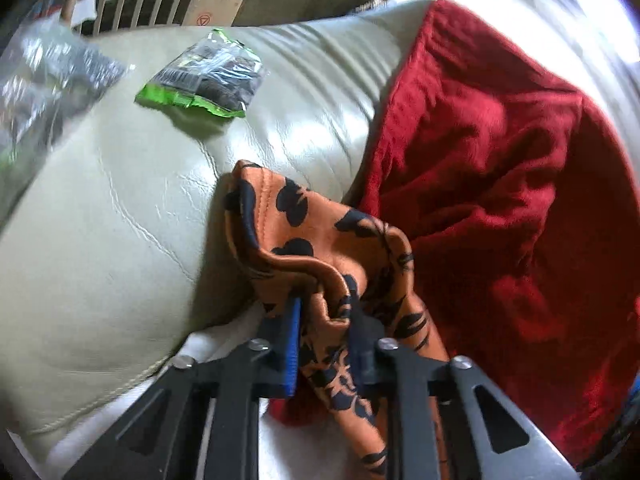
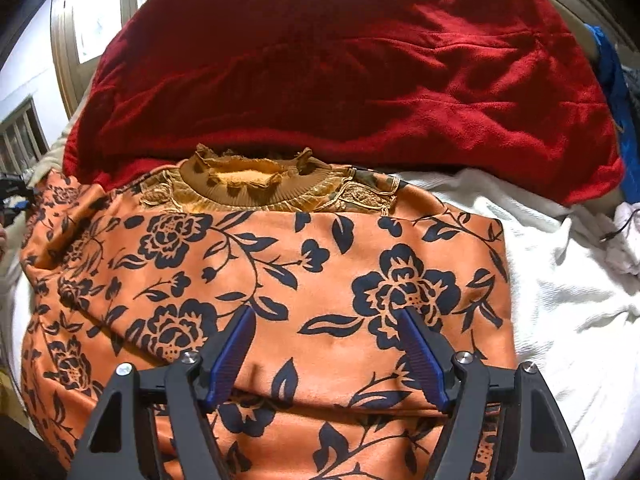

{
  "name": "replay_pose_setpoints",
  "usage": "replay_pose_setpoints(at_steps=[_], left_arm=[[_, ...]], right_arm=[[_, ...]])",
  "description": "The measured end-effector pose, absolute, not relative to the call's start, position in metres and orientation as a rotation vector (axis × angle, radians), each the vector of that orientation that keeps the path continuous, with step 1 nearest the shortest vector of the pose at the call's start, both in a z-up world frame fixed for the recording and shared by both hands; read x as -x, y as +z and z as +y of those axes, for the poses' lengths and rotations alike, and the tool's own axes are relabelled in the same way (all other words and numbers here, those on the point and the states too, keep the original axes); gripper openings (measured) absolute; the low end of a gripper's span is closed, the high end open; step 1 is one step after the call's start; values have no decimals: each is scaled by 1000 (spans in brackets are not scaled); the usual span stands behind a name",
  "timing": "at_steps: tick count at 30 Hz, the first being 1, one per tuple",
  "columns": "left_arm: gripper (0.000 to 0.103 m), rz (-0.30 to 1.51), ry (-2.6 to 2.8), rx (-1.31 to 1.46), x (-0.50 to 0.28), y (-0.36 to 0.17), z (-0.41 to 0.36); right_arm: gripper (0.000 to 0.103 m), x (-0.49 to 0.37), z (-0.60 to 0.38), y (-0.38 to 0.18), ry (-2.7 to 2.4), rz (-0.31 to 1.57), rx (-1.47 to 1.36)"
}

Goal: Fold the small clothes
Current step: 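Grasp the other blouse sleeve by the sofa arm with the left tool and lift, then lay the held sleeve across the blouse body and open the left tool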

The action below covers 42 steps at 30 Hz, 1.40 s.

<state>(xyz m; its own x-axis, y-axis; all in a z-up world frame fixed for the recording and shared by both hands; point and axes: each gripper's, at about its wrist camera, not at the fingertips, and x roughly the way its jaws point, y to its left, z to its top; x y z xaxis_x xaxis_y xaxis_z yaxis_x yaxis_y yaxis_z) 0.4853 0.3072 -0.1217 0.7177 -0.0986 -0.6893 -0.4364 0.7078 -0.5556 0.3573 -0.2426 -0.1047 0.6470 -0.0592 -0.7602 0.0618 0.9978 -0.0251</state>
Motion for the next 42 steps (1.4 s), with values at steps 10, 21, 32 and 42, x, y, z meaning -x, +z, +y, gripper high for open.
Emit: replay_pose_setpoints(at_steps=[10, 21, 32, 42], left_arm=[[8, 572, 110, 790, -455, -86, 298], [8, 534, -203, 523, -429, 19, 146], [20, 797, -813, 174, -389, 74, -109], [78, 638, -473, 131, -378, 79, -39]], right_arm=[[61, -350, -254, -95, -68, 816, -64], [61, -345, -268, -82, -61, 779, -134], [62, -335, -333, -60, -142, 729, -315], [69, -340, -362, -64, -57, 749, -503]])
